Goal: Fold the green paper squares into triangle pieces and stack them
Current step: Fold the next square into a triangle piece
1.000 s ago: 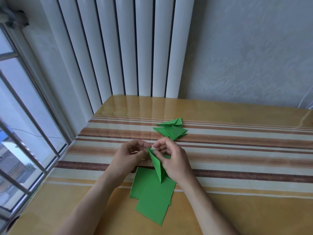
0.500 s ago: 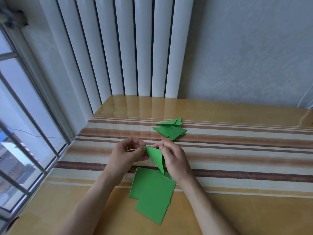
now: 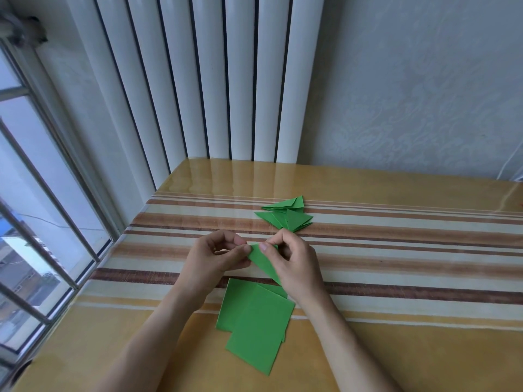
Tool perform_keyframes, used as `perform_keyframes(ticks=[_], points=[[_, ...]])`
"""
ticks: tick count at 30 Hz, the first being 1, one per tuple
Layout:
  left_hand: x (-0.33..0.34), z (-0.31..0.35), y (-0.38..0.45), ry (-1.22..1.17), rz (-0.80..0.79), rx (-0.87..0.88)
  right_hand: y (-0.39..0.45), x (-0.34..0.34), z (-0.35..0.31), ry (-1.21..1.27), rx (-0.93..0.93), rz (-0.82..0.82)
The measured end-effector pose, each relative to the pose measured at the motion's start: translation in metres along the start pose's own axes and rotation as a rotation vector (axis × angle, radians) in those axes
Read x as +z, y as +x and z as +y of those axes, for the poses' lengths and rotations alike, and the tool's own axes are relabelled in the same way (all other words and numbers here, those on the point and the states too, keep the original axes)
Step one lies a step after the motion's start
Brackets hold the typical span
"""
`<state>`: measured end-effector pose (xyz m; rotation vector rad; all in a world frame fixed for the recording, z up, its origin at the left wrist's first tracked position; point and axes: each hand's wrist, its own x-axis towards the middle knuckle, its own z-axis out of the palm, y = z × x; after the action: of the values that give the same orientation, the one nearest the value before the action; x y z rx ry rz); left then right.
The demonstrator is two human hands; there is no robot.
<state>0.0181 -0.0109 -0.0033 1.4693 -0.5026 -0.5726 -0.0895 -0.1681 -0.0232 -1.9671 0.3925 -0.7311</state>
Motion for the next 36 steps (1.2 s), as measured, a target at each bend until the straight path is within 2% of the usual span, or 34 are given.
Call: perform_keyframes(ticks=[4, 12, 17, 20, 24, 31, 36], points=[[-0.001, 0.0, 0.001, -0.026, 0.012, -0.023, 0.0, 0.002, 0.001, 0.059, 0.064, 0.021], [0.003, -0.002, 0.0, 0.025, -0.073, -0.029, 0.0, -0.001, -0.003, 0.105, 0.095, -0.014], [0.003, -0.002, 0.0, 0.017, -0.034, -0.028, 0.0, -0.002, -0.004, 0.131, 0.097, 0.018], [0.003, -0.002, 0.0, 0.03, -0.024, -0.007, 0.001, -0.003, -0.004, 0.187, 0.111, -0.039], [0.004, -0.001, -0.002, 0.096, -0.045, 0.029, 0.0, -0.001, 0.0, 0.129, 0.077, -0.122], [0.005, -0.001, -0.003, 0.169, -0.051, 0.027, 0.0, -0.001, 0.004, -0.005, 0.025, -0.122], [0.005, -0.002, -0.002, 0.206, -0.038, 0.027, 0.001, -0.001, 0.006, -0.006, 0.035, -0.097]])
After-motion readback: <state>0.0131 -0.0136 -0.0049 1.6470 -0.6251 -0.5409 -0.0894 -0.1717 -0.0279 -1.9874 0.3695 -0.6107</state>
